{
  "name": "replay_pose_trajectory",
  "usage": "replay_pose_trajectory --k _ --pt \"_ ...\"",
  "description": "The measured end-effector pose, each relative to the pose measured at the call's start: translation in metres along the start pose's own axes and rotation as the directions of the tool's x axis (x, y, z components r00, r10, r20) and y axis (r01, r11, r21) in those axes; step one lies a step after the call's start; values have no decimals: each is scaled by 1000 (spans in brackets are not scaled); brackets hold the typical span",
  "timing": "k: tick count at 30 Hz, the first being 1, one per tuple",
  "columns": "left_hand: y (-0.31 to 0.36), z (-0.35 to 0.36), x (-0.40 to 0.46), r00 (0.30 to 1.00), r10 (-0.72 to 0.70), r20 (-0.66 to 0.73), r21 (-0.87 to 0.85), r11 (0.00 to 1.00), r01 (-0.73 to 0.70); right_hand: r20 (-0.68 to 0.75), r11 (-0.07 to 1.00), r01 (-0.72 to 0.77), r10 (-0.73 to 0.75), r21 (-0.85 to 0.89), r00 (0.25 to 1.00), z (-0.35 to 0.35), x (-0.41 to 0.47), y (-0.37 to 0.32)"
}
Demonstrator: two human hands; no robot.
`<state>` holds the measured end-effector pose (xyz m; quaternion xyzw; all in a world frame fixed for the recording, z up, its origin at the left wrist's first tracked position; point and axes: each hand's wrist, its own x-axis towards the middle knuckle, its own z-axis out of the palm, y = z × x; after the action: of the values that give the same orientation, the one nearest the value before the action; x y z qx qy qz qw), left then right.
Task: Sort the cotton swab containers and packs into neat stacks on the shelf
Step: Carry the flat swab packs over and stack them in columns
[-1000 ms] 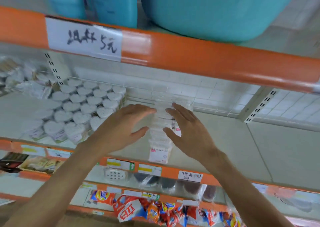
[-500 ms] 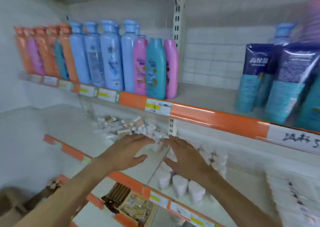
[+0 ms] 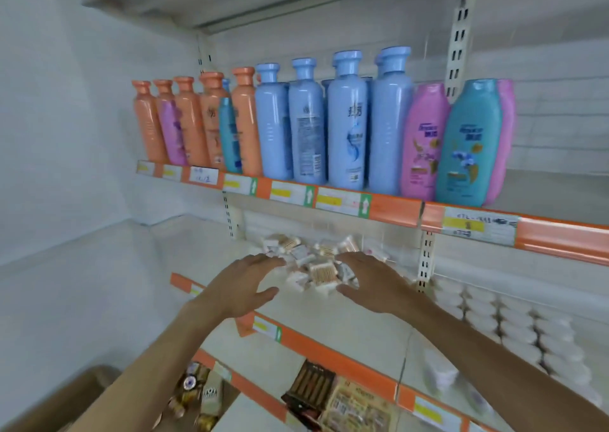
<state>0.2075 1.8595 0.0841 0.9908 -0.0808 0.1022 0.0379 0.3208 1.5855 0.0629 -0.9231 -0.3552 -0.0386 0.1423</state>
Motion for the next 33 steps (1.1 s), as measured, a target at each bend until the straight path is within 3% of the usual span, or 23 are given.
replay_pose_trajectory --k 9,14,18,26,33 --pt "-79 25 42 1000 4 26 -27 1000 -3 5 998 -64 64 -5 998 36 92 12" --pt "-127 36 81 989 47 139 2 999 -48 72 986 -158 155 43 985 74 139 34" --pt "-161 58 112 987 58 150 -29 998 -54 101 979 -203 201 17 974 101 168 49" --pt "-214 135 139 916 262 306 -93 965 -245 164 963 -266 268 -34 949 161 193 50" --pt "-233 169 196 830 426 360 -150 905 -399 70 878 -445 462 -177 884 183 195 21"
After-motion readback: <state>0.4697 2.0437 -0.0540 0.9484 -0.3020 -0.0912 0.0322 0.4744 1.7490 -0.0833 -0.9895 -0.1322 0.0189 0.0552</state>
